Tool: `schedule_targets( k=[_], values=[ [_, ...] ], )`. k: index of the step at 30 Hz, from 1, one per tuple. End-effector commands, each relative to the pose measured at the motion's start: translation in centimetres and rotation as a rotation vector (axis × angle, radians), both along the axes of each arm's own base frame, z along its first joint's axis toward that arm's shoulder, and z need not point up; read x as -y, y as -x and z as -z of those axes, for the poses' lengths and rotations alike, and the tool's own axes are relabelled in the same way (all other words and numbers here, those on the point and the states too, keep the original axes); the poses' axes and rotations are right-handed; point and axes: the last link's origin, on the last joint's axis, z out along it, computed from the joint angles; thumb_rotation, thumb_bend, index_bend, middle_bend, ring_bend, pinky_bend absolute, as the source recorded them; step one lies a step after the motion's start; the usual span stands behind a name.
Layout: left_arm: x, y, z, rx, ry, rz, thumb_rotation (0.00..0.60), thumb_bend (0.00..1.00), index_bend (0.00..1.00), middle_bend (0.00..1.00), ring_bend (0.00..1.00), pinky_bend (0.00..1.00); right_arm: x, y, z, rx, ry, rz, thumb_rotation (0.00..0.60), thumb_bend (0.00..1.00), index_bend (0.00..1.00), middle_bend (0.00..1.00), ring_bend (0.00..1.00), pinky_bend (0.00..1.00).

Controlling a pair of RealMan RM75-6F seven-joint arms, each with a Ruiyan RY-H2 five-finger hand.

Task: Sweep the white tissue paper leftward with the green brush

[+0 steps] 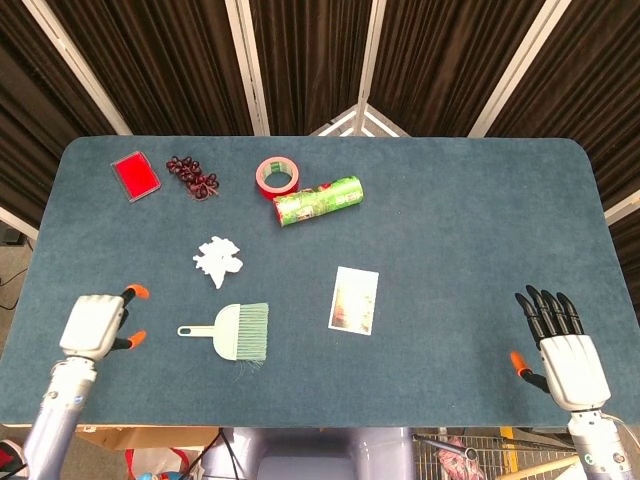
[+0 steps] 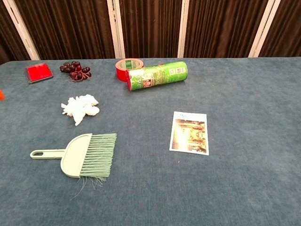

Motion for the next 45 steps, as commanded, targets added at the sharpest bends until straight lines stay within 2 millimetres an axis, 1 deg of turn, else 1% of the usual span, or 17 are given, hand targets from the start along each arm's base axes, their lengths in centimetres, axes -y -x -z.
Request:
schedule_targets(
  k=[1, 4, 8, 12, 15, 23, 28, 30, 32, 34, 37, 42, 45],
  values=[
    [-1.4, -1.9, 3.5, -0.021, 0.100, -0.064, 0.600, 0.28, 0.45, 1.00, 0.99, 1.00, 0.0, 0.0, 0.1, 0.002, -0.006, 0.002, 0.600, 0.32, 0.00, 0.00, 0.00, 0.00],
    [-1.7, -2.4, 4.9, -0.050, 0.142, -0.108, 0.600, 0.30, 0.45, 1.00, 1.00, 1.00, 0.0, 0.1, 0.1, 0.002, -0.009, 0.004, 0.600, 0.32, 0.00, 0.00, 0.00, 0.00],
    [-1.6, -2.7, 6.3, -0.096, 0.175, -0.133, 0.600, 0.31, 0.44, 1.00, 1.00, 1.00, 0.1, 0.0, 0.1, 0.006, -0.008, 0.005, 0.600, 0.32, 0.00, 0.00, 0.00, 0.00],
    [-1.6, -2.9, 7.5, -0.102, 0.196, -0.158, 0.600, 0.34, 0.44, 1.00, 1.00, 1.00, 0.1, 0.0, 0.1, 0.010, -0.010, 0.006, 0.600, 0.32, 0.00, 0.00, 0.00, 0.00],
    [-1.6, -3.1, 8.4, -0.103, 0.207, -0.159, 0.600, 0.34, 0.44, 1.00, 1.00, 1.00, 0.1, 0.1, 0.1, 0.011, -0.012, 0.008, 0.600, 0.32, 0.00, 0.00, 0.00, 0.00],
    [-2.0, -4.2, 10.2, -0.087, 0.221, -0.148, 0.600, 0.38, 0.45, 1.00, 1.00, 1.00, 0.1, 0.1, 0.1, 0.021, -0.013, 0.013, 0.600, 0.32, 0.00, 0.00, 0.00, 0.00],
    [-2.1, -4.7, 10.9, -0.082, 0.224, -0.142, 0.600, 0.44, 0.45, 1.00, 1.00, 1.00, 0.1, 0.1, 0.1, 0.025, -0.014, 0.016, 0.600, 0.32, 0.00, 0.00, 0.00, 0.00],
    [-2.1, -4.7, 11.1, -0.085, 0.226, -0.145, 0.600, 0.48, 0.47, 1.00, 1.00, 1.00, 0.1, 0.1, 0.1, 0.027, -0.016, 0.018, 0.600, 0.32, 0.00, 0.00, 0.00, 0.00],
    [-2.1, -4.7, 11.2, -0.088, 0.228, -0.149, 0.600, 0.53, 0.52, 1.00, 1.00, 1.00, 0.1, 0.1, 0.1, 0.029, -0.016, 0.018, 0.600, 0.32, 0.00, 0.00, 0.00, 0.00],
    [-2.0, -4.6, 11.3, -0.090, 0.229, -0.153, 0.600, 0.57, 0.61, 1.00, 1.00, 1.00, 0.1, 0.1, 0.1, 0.030, -0.015, 0.019, 0.600, 0.32, 0.00, 0.00, 0.00, 0.00],
    [-1.9, -4.5, 11.3, -0.090, 0.226, -0.156, 0.600, 0.60, 0.69, 1.00, 1.00, 1.00, 0.1, 0.1, 0.0, 0.033, -0.016, 0.022, 0.600, 0.32, 0.00, 0.00, 0.00, 0.00],
    [-2.1, -4.6, 10.4, -0.078, 0.204, -0.146, 0.600, 0.63, 0.74, 1.00, 1.00, 1.00, 0.0, 0.1, 0.1, 0.035, -0.017, 0.024, 0.600, 0.32, 0.00, 0.00, 0.00, 0.00],
    [-2.5, -5.1, 9.1, -0.055, 0.171, -0.129, 0.600, 0.65, 0.75, 1.00, 1.00, 1.00, 0.0, 0.1, 0.1, 0.035, -0.017, 0.026, 0.600, 0.32, 0.00, 0.00, 0.00, 0.00]
  ],
)
